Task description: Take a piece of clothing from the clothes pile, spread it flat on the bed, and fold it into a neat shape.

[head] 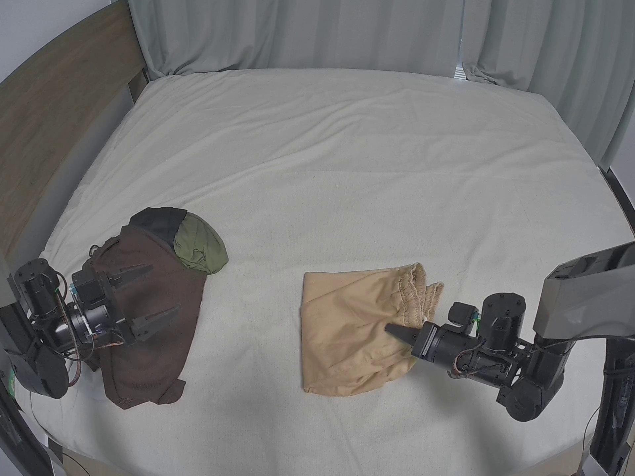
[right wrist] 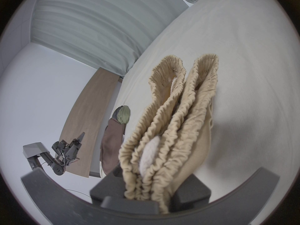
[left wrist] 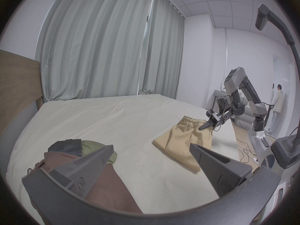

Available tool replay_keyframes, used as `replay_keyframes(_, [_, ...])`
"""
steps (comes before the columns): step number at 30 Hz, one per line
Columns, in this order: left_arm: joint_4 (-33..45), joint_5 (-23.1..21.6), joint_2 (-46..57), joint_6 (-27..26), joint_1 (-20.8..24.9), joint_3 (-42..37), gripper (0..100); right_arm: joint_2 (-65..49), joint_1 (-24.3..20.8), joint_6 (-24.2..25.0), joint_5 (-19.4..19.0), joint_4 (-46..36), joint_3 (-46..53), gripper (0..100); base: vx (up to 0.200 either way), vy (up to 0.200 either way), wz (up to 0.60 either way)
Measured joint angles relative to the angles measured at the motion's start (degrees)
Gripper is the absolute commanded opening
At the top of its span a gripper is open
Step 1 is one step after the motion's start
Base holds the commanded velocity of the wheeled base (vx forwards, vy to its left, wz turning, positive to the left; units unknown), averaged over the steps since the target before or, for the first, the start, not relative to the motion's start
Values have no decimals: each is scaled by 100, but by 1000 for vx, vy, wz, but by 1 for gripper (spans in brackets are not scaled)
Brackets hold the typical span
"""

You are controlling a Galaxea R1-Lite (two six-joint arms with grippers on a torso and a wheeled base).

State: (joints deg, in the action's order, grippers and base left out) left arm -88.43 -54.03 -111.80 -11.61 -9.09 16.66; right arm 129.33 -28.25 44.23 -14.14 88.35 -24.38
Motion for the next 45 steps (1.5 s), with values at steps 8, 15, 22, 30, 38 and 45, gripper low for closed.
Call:
replay_keyframes(8, [-4, -2, 44, 0, 0, -5, 100, -397, -52, -27, -274, -7, -12, 0, 0, 0, 0])
replay_keyframes(15, [-6, 4, 63, -7, 9, 28, 100, -752, -63, -46, -518, -13, -9, 0, 0, 0, 0])
replay_keyframes(22, [-6, -2, 69, -10, 6, 37, 100, -924, -102, -61, -527, -16, -65, 0, 0, 0, 0])
replay_keyframes(30, [-6, -7, 83, -16, 22, 17, 100, -1018, -138, -93, -536, -22, -98, 0, 0, 0, 0])
replay_keyframes(38, [-6, -2, 129, -10, 39, 4, 100, -1246, -171, -93, -560, -33, -224, 0, 0, 0, 0])
replay_keyframes(45, [-6, -2, 139, -10, 52, -2, 100, -1353, -240, -93, -564, -33, -464, 0, 0, 0, 0])
